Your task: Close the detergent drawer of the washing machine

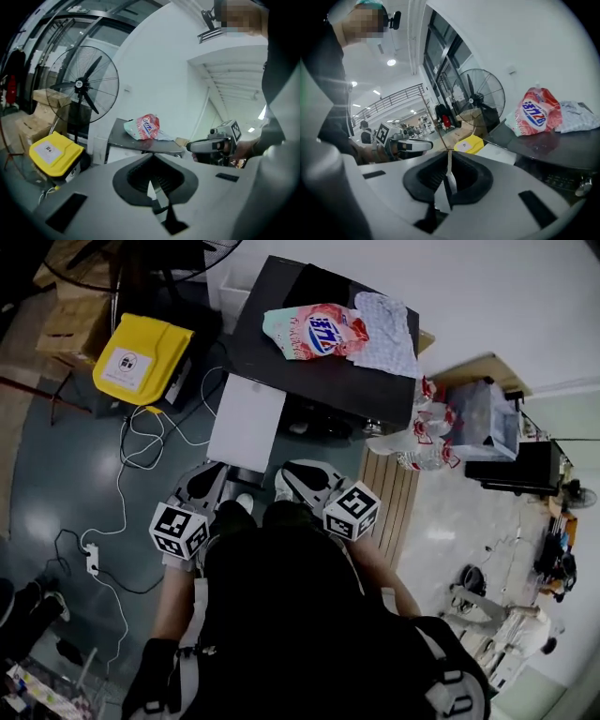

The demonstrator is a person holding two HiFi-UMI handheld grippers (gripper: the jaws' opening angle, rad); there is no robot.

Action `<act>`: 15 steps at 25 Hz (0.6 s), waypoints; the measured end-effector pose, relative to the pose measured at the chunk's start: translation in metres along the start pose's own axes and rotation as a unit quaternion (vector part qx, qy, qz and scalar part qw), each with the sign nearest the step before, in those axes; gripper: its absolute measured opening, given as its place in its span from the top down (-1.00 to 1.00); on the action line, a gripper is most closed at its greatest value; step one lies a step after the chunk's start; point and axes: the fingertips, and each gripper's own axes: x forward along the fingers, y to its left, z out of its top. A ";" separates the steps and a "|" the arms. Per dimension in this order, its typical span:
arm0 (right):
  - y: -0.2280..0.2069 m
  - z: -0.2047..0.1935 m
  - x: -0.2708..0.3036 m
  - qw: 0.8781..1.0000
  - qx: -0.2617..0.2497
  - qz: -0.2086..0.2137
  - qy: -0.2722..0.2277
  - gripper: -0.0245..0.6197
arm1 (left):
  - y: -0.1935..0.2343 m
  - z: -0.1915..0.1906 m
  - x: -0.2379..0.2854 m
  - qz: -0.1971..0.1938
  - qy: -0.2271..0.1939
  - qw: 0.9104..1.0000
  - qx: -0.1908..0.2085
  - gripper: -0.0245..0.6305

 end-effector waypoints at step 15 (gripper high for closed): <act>-0.011 -0.043 0.065 0.963 -0.045 0.216 0.155 0.86 | 0.031 -0.062 -0.015 0.200 0.030 0.976 -0.074 0.89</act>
